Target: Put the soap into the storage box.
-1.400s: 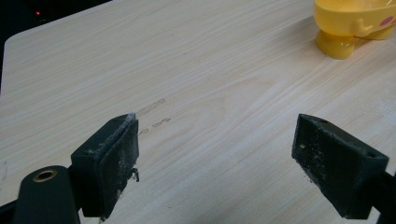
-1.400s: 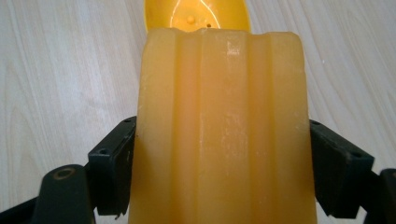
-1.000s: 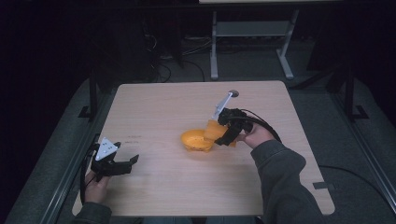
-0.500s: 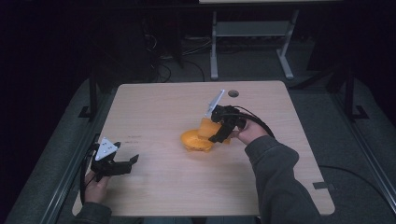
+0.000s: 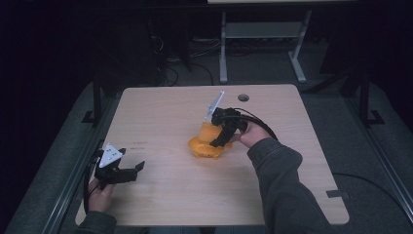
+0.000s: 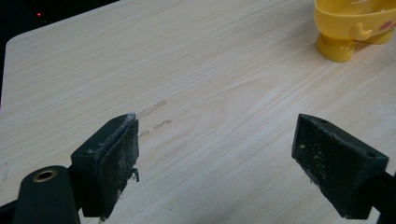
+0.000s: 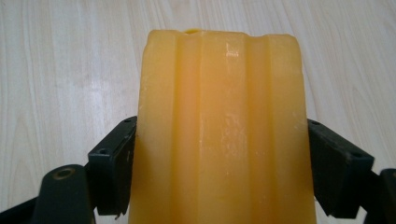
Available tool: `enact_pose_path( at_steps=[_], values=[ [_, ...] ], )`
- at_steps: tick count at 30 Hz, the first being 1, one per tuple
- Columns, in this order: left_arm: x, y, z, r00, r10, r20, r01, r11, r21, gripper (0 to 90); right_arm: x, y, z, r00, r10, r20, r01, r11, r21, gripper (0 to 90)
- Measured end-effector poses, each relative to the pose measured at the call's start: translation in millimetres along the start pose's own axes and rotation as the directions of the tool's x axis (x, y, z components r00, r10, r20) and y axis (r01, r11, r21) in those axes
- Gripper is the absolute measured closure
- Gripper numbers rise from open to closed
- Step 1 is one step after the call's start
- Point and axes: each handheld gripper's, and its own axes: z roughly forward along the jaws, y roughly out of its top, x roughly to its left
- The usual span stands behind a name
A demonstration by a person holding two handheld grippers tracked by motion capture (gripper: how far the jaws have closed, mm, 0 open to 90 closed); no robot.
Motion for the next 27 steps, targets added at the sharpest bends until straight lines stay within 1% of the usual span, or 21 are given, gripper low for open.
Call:
enact_pose_path(
  at_steps=[3,7,14,21,27],
  values=[
    [0.1,0.1,0.0,1.0000,0.000,0.000,0.000,1.0000,0.000,14.0,-0.3,1.8,3.6,1.0000,-0.007,-0.002,0.007,1.000,0.003,20.3],
    [0.0,0.0,0.0,1.0000,0.000,0.000,0.000,1.0000,0.000,14.1,-0.8,3.3,8.4,0.9999,-0.006,-0.008,0.006,1.000,0.011,20.3],
    [0.2,0.1,-0.1,1.0000,0.000,0.000,0.000,1.0000,0.001,14.1,-2.2,5.5,13.5,0.9998,-0.007,-0.017,0.007,1.000,0.004,20.3],
    [0.1,0.1,0.0,1.0000,-0.001,0.000,0.001,1.0000,0.000,14.1,-3.4,7.7,20.3,0.9995,-0.005,-0.030,0.005,1.000,0.015,20.3],
    [0.2,0.0,0.2,1.0000,-0.001,0.001,0.001,1.0000,-0.002,14.1,-3.9,9.8,26.3,0.9991,-0.015,-0.039,0.016,1.000,0.017,20.3]
  ],
)
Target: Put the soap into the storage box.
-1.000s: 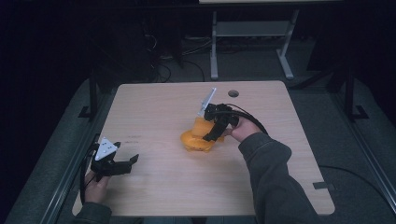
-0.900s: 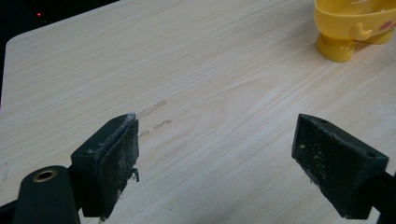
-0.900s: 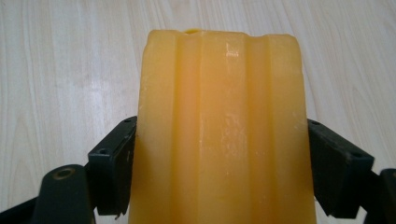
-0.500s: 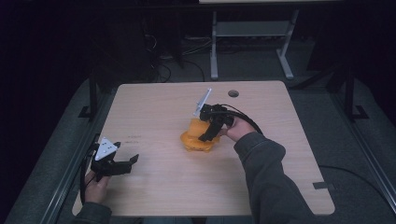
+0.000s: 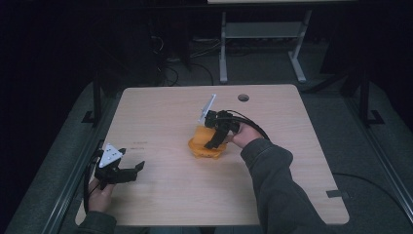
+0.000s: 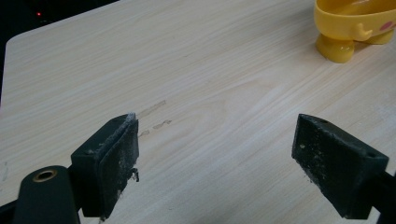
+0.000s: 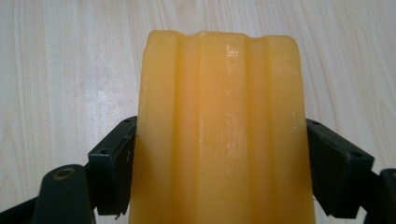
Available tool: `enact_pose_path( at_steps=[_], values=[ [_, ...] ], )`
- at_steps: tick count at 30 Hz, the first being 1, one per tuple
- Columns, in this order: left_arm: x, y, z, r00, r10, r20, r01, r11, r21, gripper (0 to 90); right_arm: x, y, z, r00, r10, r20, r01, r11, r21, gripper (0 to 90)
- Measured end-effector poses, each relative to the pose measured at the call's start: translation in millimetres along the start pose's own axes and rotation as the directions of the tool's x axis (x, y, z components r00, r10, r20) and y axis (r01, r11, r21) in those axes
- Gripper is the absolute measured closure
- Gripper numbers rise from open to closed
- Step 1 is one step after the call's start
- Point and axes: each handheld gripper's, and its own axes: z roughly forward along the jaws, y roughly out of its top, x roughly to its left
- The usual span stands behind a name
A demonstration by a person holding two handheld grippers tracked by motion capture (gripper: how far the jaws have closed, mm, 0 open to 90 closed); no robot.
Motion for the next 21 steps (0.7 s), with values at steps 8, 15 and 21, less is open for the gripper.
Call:
enact_pose_path(
  at_steps=[8,15,21],
  values=[
    [0.0,0.0,-0.2,1.0000,-0.004,-0.001,0.004,1.0000,0.000,14.1,-0.3,2.3,4.8,0.9999,-0.005,-0.012,0.005,1.000,0.000,20.3],
    [0.2,0.1,-0.2,1.0000,-0.005,-0.001,0.005,1.0000,0.000,14.1,-0.7,2.5,6.8,0.9998,-0.006,-0.021,0.007,1.000,0.003,20.3],
    [0.4,0.1,-0.4,1.0000,-0.004,-0.002,0.004,1.0000,-0.001,14.1,-0.9,3.1,9.5,0.9996,-0.009,-0.026,0.009,1.000,0.005,20.3]
  ],
)
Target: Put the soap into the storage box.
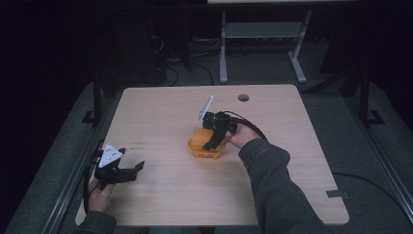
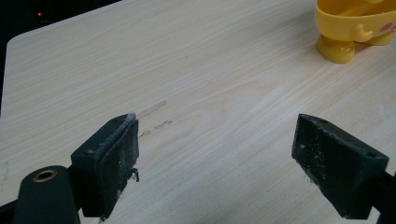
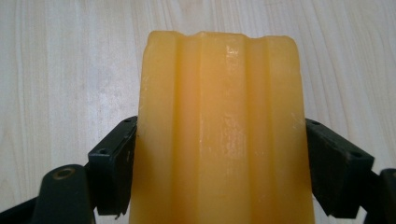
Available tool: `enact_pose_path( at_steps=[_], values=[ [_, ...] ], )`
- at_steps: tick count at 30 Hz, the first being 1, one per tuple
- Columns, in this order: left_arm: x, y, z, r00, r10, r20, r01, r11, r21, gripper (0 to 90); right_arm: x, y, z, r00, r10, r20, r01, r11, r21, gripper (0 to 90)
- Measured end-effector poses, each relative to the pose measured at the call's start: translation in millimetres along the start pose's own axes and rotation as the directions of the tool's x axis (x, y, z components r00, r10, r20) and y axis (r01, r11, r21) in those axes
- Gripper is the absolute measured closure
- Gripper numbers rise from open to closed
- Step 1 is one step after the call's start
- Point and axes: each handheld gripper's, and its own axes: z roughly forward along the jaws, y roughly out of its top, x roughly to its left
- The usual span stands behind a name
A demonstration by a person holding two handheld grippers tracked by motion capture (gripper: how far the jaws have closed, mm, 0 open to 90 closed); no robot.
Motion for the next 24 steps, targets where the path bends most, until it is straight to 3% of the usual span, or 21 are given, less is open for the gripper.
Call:
enact_pose_path(
  at_steps=[24],
  values=[
    [0.4,0.0,-0.2,1.0000,-0.001,-0.001,0.001,1.0000,0.000,14.1,-0.5,1.9,7.0,0.9998,-0.012,-0.015,0.012,1.000,0.003,20.3]
  ],
)
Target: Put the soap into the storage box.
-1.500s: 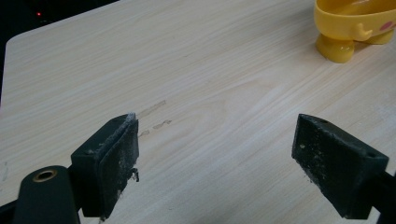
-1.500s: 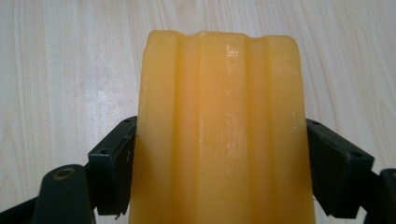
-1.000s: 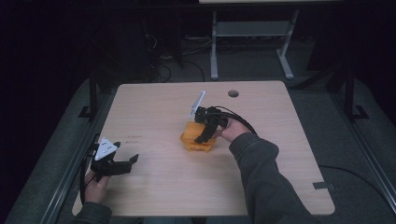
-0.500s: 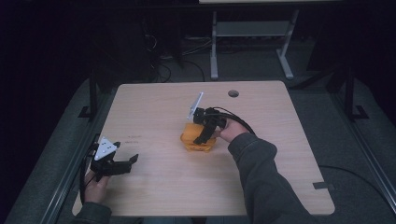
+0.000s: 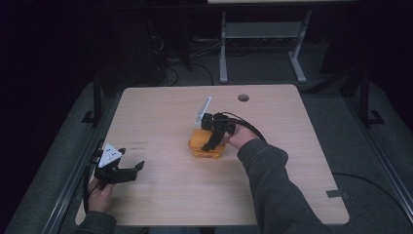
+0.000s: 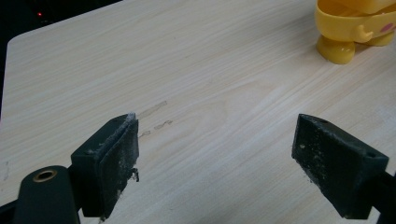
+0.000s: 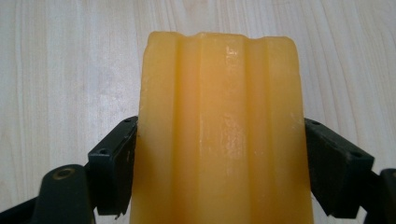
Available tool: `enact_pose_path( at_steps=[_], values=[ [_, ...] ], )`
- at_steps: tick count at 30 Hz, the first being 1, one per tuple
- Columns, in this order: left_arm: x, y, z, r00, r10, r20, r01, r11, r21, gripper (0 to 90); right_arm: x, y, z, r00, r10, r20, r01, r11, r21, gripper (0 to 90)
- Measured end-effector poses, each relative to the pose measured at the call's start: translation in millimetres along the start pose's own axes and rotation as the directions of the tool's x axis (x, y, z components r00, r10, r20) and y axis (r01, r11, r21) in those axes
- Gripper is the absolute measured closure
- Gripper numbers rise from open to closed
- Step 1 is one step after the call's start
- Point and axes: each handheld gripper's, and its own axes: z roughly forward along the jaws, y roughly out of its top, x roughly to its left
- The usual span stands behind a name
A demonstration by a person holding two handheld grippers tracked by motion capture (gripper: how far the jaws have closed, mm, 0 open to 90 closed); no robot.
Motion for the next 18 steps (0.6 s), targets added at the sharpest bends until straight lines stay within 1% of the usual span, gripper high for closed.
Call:
enact_pose_path(
  at_steps=[2,11,18],
  values=[
    [-0.1,-0.1,0.3,1.0000,-0.005,-0.001,0.005,1.0000,-0.004,14.0,0.0,0.3,0.4,1.0000,0.001,-0.002,-0.001,1.000,0.000,20.3],
    [-0.1,-0.1,-0.1,1.0000,-0.003,-0.001,0.003,1.0000,-0.004,14.1,0.1,0.1,1.9,1.0000,0.001,-0.008,-0.001,1.000,0.001,20.2],
    [0.0,-0.1,-0.1,1.0000,0.001,-0.001,-0.001,1.0000,-0.004,14.1,0.0,-2.0,4.0,1.0000,0.002,-0.003,-0.002,1.000,0.000,20.2]
  ],
)
